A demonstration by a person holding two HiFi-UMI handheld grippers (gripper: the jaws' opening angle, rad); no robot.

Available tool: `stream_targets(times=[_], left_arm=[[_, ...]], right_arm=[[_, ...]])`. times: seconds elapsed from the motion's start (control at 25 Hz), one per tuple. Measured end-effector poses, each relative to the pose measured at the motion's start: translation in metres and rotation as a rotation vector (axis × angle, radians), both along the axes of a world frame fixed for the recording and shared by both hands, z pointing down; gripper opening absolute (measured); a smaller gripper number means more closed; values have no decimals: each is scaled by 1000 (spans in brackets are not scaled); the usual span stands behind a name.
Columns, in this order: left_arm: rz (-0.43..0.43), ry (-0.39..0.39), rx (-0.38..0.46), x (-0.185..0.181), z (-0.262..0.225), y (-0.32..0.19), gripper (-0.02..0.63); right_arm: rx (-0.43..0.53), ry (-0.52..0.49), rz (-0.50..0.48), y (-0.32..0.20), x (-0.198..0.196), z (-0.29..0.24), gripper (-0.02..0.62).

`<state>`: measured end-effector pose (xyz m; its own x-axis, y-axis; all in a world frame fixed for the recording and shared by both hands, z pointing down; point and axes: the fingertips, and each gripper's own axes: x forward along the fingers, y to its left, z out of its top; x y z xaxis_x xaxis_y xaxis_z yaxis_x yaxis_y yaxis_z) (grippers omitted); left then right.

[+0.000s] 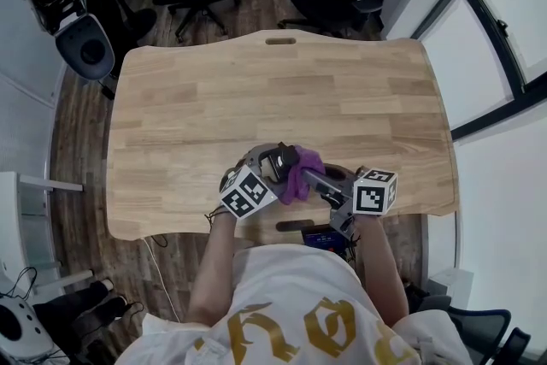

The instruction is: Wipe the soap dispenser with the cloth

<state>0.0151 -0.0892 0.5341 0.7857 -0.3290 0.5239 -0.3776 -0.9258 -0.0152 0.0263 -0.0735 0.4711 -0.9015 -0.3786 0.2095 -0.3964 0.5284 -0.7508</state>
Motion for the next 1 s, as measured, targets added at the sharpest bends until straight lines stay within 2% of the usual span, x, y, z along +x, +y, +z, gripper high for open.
stream_targets(times=[0.56,1.0], left_arm=[[93,-1,-18,20,-1,12,331],[184,23,-46,13,-12,29,331]], right_arm=[[14,36,95,-24,24,0,40],[27,59,30,-31,7,-10,40]])
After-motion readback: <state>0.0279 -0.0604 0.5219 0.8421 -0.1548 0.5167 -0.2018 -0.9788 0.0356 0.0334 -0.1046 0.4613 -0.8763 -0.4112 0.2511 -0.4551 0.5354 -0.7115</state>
